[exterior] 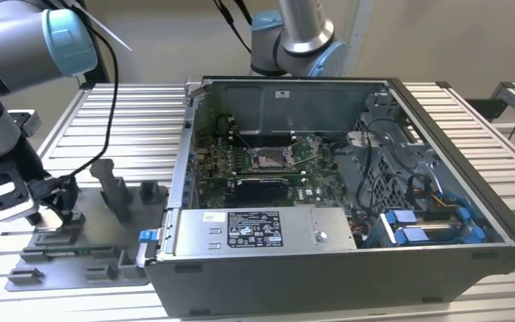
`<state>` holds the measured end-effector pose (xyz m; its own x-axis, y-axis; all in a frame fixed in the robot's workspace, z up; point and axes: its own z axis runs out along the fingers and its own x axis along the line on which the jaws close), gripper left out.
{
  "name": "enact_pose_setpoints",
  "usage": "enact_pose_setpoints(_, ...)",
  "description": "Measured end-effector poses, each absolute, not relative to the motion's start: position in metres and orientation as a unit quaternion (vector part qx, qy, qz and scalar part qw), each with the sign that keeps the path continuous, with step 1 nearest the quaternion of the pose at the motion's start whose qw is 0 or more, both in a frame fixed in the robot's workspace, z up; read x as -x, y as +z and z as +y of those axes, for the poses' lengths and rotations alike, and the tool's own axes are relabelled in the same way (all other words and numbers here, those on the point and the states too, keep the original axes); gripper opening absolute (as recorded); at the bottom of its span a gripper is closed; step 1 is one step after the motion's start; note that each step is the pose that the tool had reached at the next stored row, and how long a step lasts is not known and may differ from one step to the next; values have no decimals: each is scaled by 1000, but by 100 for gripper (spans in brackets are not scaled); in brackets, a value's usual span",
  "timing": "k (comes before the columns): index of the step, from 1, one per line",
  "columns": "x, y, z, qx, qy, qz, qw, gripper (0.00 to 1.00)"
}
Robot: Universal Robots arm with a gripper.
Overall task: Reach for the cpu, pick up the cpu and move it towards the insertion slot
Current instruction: 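Pick up the cpu and move it towards the insertion slot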
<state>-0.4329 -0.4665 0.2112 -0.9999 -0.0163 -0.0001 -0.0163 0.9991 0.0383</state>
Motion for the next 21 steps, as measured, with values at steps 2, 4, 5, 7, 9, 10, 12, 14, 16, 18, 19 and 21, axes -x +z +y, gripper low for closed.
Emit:
enact_pose_setpoints(2, 433, 216, -466, -8, -19, -1000, 0, 0)
enact_pose_setpoints(4, 433, 220, -467, -8, -19, -1000, 0, 0)
enact_pose_setpoints(5, 433, 222, -467, -8, -19, -1000, 0, 0)
enact_pose_setpoints(7, 433, 227, -467, -8, -19, -1000, 0, 0)
enact_pose_setpoints(9, 433, 231, -467, -8, -19, -1000, 0, 0)
enact_pose_setpoints(10, 433, 233, -467, -8, -19, -1000, 0, 0)
enact_pose_setpoints(12, 433, 236, -467, -8, -19, -1000, 0, 0)
enact_pose_setpoints(14, 433, 240, -467, -8, -19, -1000, 0, 0)
enact_pose_setpoints(16, 433, 244, -467, -8, -19, -1000, 0, 0)
enact_pose_setpoints(18, 433, 248, -467, -8, -19, -1000, 0, 0)
enact_pose_setpoints(19, 433, 250, -467, -8, -19, -1000, 0, 0)
enact_pose_setpoints(21, 433, 255, -467, -8, -19, -1000, 0, 0)
